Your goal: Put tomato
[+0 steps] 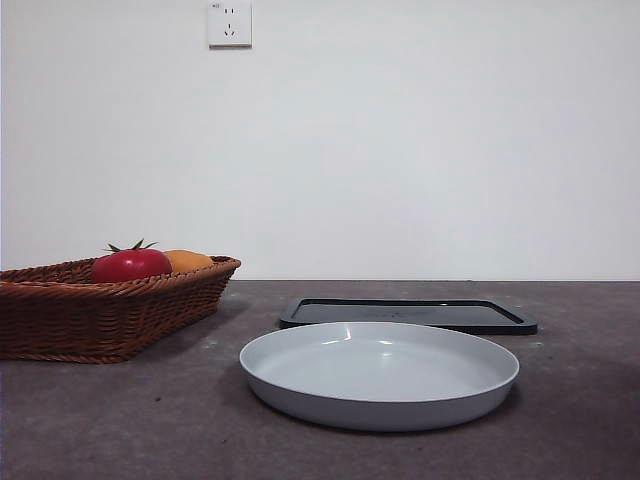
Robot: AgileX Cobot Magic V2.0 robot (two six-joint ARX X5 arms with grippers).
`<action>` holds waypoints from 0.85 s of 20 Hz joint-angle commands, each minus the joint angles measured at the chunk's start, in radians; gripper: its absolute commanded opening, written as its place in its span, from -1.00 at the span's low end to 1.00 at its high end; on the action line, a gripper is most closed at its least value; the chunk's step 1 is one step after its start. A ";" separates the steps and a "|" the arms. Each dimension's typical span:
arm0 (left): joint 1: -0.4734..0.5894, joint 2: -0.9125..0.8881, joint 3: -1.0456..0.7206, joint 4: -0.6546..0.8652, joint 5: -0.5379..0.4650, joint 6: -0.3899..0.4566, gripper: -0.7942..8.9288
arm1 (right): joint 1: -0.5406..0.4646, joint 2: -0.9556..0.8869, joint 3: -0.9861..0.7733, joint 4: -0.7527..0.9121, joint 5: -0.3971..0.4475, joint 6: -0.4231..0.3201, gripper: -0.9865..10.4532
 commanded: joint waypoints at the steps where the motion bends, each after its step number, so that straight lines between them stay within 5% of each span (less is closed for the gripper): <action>1: 0.000 -0.001 -0.021 -0.006 0.007 0.000 -0.79 | 0.002 -0.002 -0.005 0.010 0.000 0.010 -0.80; 17: 0.000 -0.001 -0.021 -0.004 0.007 -0.004 -0.79 | 0.002 -0.002 -0.005 0.054 0.000 0.014 -0.80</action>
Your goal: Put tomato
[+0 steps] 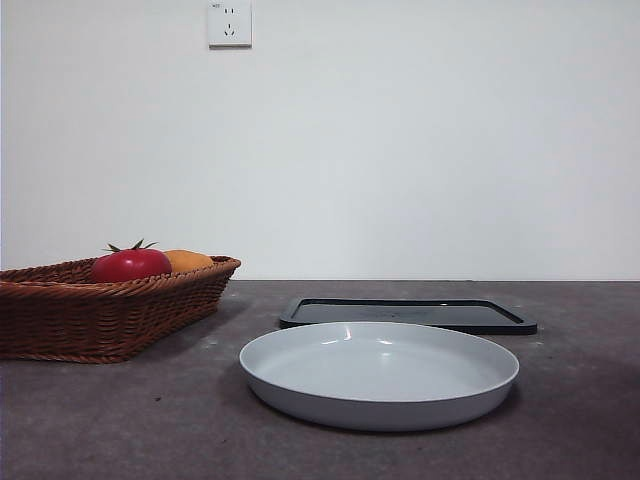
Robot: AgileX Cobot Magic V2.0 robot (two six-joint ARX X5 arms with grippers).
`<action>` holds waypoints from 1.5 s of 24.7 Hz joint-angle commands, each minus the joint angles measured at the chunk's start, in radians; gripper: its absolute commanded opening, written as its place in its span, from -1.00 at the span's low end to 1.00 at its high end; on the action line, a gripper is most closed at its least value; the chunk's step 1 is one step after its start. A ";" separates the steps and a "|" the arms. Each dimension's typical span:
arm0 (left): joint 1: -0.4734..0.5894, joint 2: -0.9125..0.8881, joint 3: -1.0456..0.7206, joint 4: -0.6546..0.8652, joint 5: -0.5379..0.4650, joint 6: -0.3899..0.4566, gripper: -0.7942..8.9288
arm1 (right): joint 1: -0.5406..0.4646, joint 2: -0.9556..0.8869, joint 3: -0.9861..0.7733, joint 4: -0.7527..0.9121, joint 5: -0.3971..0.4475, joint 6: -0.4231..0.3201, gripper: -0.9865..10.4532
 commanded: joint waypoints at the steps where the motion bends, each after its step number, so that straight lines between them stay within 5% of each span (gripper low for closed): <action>1: 0.000 -0.001 -0.020 -0.004 0.007 -0.003 -0.79 | 0.002 -0.002 -0.005 0.058 0.000 0.019 -0.80; 6: 0.000 -0.001 -0.020 -0.003 0.007 -0.003 -0.79 | 0.002 -0.002 -0.005 0.087 -0.002 0.033 -0.80; 13: 0.000 -0.001 -0.013 0.034 0.008 -0.162 -0.80 | 0.003 -0.001 -0.005 0.082 -0.043 0.173 -0.81; 23: -0.002 0.025 0.105 0.014 0.010 -0.189 -0.80 | 0.006 0.044 0.106 -0.018 -0.090 0.328 -0.81; 37: -0.010 0.309 0.451 -0.173 0.116 -0.177 -0.80 | 0.078 0.428 0.516 -0.240 -0.188 0.289 -0.81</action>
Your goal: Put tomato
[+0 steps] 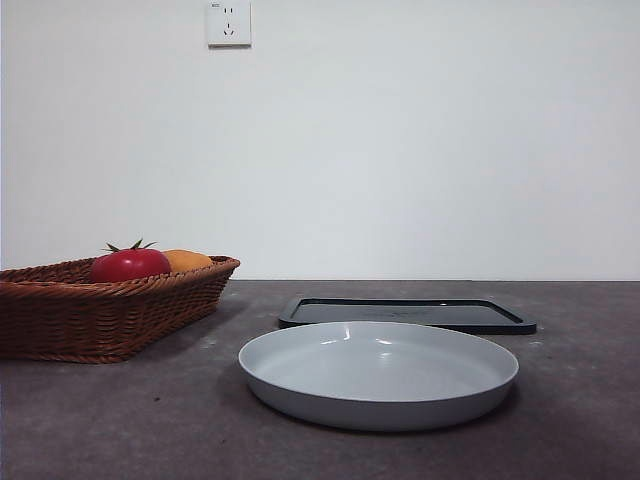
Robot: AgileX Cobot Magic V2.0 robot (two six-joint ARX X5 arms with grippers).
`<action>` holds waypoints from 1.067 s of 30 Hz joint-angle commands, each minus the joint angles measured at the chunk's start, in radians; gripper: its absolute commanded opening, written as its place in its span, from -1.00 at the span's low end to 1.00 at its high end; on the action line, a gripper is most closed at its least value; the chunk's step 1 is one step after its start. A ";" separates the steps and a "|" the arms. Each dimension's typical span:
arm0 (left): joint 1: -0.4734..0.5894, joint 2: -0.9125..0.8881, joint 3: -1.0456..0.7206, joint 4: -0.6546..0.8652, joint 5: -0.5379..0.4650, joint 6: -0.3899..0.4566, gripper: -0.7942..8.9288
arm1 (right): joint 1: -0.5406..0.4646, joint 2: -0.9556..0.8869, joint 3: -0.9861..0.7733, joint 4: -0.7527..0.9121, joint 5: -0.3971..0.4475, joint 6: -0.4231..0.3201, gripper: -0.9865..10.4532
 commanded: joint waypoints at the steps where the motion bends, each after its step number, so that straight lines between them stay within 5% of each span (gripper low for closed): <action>1: -0.003 0.083 0.089 -0.029 0.066 0.015 -0.80 | 0.023 0.089 0.084 -0.034 -0.005 -0.043 -0.81; 14: -0.027 0.497 0.438 -0.187 0.341 0.145 -0.80 | 0.179 0.446 0.428 -0.199 -0.104 -0.224 -0.81; 21: -0.091 0.686 0.620 -0.290 0.364 0.201 -0.80 | 0.231 0.529 0.505 -0.173 -0.220 -0.256 -0.81; 29: -0.114 0.718 0.659 -0.290 0.364 0.189 -0.77 | 0.232 0.528 0.506 -0.151 -0.217 -0.254 -0.81; 30: -0.114 0.718 0.659 -0.290 0.364 0.189 -0.75 | 0.232 0.528 0.506 -0.151 -0.217 -0.251 -0.81; 32: -0.114 0.718 0.659 -0.290 0.364 0.189 -0.29 | 0.232 0.528 0.506 -0.151 -0.217 -0.251 -0.66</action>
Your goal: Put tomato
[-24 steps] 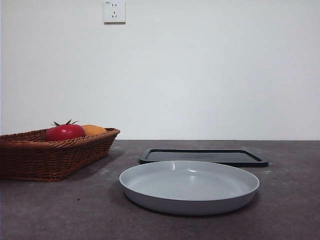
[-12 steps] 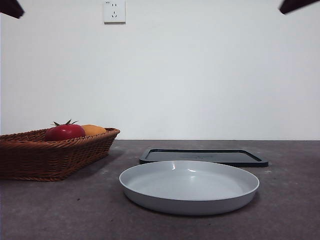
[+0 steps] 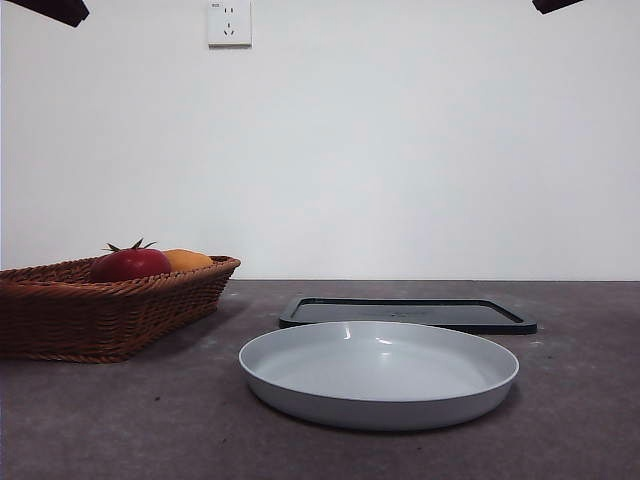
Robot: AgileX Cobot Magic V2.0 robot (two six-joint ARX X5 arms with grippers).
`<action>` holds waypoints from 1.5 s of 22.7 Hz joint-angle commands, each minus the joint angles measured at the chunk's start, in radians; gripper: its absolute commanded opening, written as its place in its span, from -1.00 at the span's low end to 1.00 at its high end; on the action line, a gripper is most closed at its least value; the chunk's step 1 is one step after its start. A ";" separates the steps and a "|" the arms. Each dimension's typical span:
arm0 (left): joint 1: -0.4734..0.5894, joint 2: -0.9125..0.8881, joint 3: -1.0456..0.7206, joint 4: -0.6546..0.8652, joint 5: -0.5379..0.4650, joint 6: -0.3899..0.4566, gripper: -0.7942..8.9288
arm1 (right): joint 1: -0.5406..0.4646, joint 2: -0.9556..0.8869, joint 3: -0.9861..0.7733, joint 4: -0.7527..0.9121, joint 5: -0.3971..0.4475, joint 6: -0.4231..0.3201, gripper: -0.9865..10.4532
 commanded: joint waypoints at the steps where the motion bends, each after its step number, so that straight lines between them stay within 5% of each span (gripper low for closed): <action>1: -0.003 0.008 0.024 0.005 0.002 0.005 0.14 | 0.003 0.006 0.018 0.009 -0.003 -0.011 -0.39; 3: -0.003 0.008 0.024 0.006 0.002 0.005 0.69 | 0.003 0.006 0.018 0.010 -0.003 -0.011 0.01; 4: -0.003 0.008 0.024 0.005 0.002 0.005 0.74 | 0.003 0.006 0.018 0.010 -0.003 -0.011 0.04; 17: -0.003 0.008 0.024 0.008 0.002 0.005 0.74 | 0.003 0.006 0.018 0.010 0.004 -0.011 0.04; 21: -0.003 0.013 0.024 0.003 -0.026 0.005 0.72 | 0.003 0.006 0.018 0.010 0.004 -0.010 0.31; 24: -0.003 0.042 0.024 0.002 -0.072 0.005 0.71 | 0.003 0.006 0.018 0.010 0.004 -0.011 0.31; 34: -0.002 0.523 0.317 -0.155 -0.251 0.025 0.71 | 0.003 0.006 0.018 0.010 0.004 -0.010 0.31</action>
